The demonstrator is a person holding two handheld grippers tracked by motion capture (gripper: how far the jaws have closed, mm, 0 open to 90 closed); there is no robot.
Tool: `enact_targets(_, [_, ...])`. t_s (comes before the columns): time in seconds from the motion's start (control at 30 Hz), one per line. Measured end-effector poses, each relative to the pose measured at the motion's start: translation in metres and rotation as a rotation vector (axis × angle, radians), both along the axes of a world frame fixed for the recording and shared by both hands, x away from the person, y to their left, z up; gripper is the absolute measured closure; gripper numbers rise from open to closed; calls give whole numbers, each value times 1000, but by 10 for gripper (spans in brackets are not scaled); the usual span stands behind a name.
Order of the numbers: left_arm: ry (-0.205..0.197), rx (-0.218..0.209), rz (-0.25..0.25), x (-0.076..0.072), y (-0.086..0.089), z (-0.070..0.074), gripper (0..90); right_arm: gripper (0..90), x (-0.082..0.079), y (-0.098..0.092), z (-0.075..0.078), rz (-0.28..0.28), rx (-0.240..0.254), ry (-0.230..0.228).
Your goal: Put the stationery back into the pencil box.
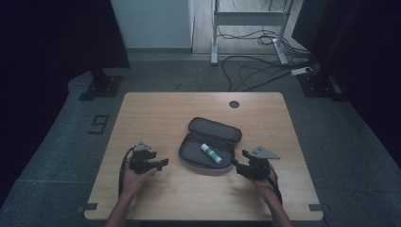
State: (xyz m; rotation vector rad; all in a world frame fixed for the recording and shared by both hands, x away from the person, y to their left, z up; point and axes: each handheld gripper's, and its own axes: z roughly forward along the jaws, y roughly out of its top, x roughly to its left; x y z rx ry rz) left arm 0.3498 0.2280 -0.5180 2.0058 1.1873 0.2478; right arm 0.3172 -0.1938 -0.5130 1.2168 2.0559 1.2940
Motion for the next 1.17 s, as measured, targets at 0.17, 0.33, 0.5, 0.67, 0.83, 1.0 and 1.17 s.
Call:
enact_targets(0.17, [0,-1,-1,0,0,0,299,384,-8,-26,-17,-48,-23,33])
enact_targets(0.33, [8,6,-7,0,-3,-2,299,381,-11,-54,-36,-124,-35,77])
enact_targets(0.5, [10,14,-11,1,-4,-3,298,367,-7,-58,-39,-146,-53,102])
enact_targets(0.67, [8,11,-14,0,-4,-2,299,369,-6,-59,-39,-150,-55,100])
enact_targets(0.83, [6,12,-13,0,-3,-2,299,368,-6,-59,-39,-157,-62,100])
enact_targets(1.0, [5,12,-12,0,-3,-2,298,365,-5,-58,-39,-163,-70,96])
enact_targets(1.17, [6,5,-8,0,-3,-1,299,346,-5,-56,-39,-164,-94,102])
